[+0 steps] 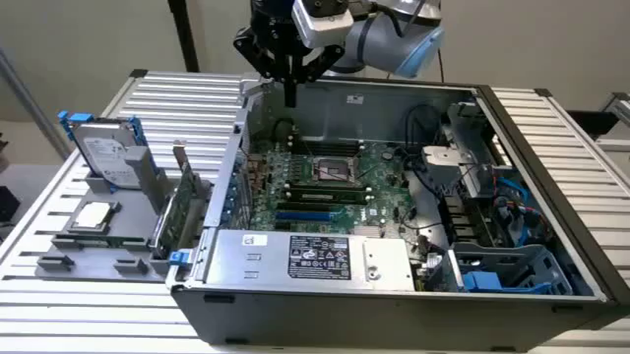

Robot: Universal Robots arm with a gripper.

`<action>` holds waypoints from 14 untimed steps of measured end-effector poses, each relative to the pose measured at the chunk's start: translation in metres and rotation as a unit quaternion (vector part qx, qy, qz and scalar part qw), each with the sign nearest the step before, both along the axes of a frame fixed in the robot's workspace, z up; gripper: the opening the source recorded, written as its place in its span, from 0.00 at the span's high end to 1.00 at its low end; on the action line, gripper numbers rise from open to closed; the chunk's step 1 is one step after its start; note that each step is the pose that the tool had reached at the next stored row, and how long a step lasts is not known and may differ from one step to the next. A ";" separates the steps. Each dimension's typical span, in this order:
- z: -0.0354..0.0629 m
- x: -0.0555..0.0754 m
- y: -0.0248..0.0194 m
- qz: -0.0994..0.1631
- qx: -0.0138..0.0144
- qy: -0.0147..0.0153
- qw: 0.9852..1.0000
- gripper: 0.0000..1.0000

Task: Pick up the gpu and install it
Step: 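Reach for the gpu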

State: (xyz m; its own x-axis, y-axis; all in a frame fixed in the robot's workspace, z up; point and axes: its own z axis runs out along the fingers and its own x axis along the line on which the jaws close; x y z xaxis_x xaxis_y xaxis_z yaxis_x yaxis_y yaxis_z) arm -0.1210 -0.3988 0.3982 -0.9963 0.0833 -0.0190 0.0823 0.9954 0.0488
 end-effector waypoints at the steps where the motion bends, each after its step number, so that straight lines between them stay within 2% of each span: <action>1: 0.0000 0.000 0.0000 0.000 0.000 0.000 1.000 1.00; 14: 0.0004 0.000 0.0000 0.000 0.000 0.000 1.000 1.00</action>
State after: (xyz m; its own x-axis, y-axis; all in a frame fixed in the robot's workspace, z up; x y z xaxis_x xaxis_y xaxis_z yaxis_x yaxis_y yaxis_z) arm -0.1210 -0.3988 0.3987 -0.9963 0.0841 -0.0190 0.0831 0.9953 0.0487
